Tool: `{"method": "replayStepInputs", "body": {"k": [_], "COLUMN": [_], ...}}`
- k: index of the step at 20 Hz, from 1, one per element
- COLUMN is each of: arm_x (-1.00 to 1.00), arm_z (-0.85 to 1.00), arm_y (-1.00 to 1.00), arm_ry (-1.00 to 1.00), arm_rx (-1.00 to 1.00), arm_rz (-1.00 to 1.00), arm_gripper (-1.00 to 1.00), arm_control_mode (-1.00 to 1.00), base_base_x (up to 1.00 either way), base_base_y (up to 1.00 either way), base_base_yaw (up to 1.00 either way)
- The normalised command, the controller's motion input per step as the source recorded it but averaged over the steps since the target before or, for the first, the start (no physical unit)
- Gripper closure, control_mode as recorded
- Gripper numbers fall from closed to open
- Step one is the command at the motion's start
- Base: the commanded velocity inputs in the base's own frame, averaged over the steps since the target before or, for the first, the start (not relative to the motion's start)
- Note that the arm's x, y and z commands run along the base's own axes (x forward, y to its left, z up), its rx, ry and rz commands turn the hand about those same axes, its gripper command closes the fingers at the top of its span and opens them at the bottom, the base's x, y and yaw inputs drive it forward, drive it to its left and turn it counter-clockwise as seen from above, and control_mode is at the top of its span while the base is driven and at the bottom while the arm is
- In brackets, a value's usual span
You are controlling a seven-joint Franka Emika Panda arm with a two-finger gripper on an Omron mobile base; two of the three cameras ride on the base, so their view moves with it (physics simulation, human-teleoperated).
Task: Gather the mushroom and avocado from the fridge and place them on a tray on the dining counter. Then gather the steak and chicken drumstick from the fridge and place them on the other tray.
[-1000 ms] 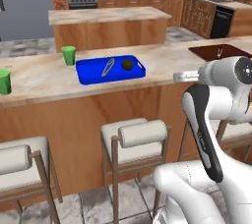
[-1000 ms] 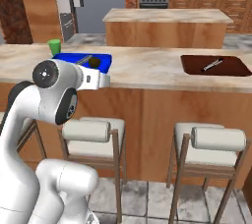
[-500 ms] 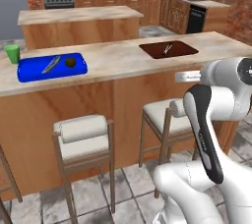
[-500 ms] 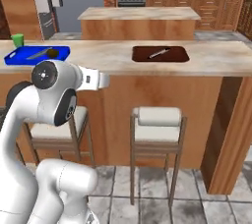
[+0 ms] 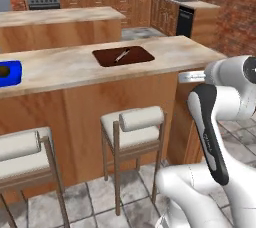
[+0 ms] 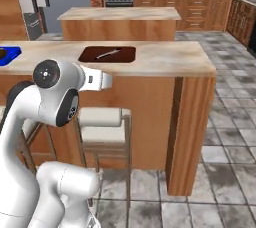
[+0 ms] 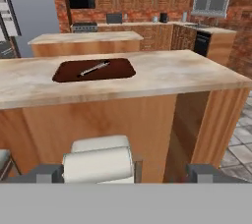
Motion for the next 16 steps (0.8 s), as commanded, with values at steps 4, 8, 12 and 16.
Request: {"method": "replayStepInputs", "body": {"k": [4, 8, 12, 16], "arm_x": [0.0, 0.0, 0.0, 0.0], "arm_z": [0.0, 0.0, 0.0, 0.0], "arm_y": [0.0, 0.0, 0.0, 0.0], "arm_ry": [0.0, 0.0, 0.0, 0.0], "arm_rx": [0.0, 0.0, 0.0, 0.0], "arm_rz": [0.0, 0.0, 0.0, 0.0], "arm_gripper": [-1.0, -1.0, -1.0, -1.0], "arm_control_mode": [1.0, 1.0, 1.0, 1.0], "base_base_x": [0.0, 0.0, 0.0, 0.03], "base_base_y": [-1.0, -1.0, -0.99, -1.0], "base_base_yaw": [0.0, 0.0, 0.0, 0.0]}}
